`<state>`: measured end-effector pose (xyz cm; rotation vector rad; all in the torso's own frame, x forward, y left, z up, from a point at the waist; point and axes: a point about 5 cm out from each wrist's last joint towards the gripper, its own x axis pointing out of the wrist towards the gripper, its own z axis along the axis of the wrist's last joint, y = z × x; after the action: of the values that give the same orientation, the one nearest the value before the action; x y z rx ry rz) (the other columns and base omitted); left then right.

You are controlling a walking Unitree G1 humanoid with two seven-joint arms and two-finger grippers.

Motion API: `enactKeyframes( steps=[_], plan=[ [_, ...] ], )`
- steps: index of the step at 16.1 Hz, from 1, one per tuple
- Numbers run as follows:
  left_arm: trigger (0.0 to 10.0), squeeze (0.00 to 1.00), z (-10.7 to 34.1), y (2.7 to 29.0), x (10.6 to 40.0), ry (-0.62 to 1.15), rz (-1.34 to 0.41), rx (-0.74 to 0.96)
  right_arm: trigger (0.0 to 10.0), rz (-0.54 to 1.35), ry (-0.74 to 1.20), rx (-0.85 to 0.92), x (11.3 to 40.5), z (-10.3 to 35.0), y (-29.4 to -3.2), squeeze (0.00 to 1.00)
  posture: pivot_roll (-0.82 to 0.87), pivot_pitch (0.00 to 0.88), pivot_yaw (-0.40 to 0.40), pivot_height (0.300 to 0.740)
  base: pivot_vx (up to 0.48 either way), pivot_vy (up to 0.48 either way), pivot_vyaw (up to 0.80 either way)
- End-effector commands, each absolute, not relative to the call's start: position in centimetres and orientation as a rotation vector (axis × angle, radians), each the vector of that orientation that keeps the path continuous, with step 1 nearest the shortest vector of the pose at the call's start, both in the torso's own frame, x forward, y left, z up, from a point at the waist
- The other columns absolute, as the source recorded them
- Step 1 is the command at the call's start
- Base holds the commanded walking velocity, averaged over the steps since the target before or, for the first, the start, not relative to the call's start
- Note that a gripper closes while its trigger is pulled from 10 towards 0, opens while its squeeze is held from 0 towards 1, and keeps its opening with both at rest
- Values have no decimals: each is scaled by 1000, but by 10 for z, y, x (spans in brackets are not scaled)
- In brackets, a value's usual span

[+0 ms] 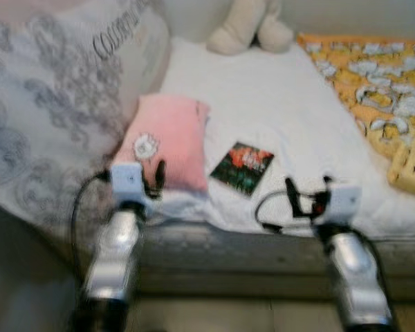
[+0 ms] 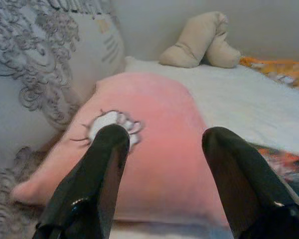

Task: Clean up the room

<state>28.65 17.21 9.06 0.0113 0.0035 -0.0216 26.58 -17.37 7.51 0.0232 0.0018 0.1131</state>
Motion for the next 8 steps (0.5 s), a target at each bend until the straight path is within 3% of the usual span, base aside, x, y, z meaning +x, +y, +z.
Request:
enactKeyframes(
  steps=[1, 5, 8],
  plan=[
    [10000, 0, 91, 155, 287, 5, -87, 39, 10000, 85, 2, 6, 263, 73, -185, 0, -78, 0, 17, 740, 281, -386, 0],
    [10000, 0, 87, 153, 285, 24, -95, 67, 10000, 118, 11, 3, 266, 71, -178, 0, -54, 0, 13, 740, 279, -387, 0],
    [10000, 0, 89, 152, 285, 15, -103, 86, 10000, 115, 10, 7, 269, 71, -179, 0, -44, 0, 13, 740, 262, -398, 712]
  ],
)
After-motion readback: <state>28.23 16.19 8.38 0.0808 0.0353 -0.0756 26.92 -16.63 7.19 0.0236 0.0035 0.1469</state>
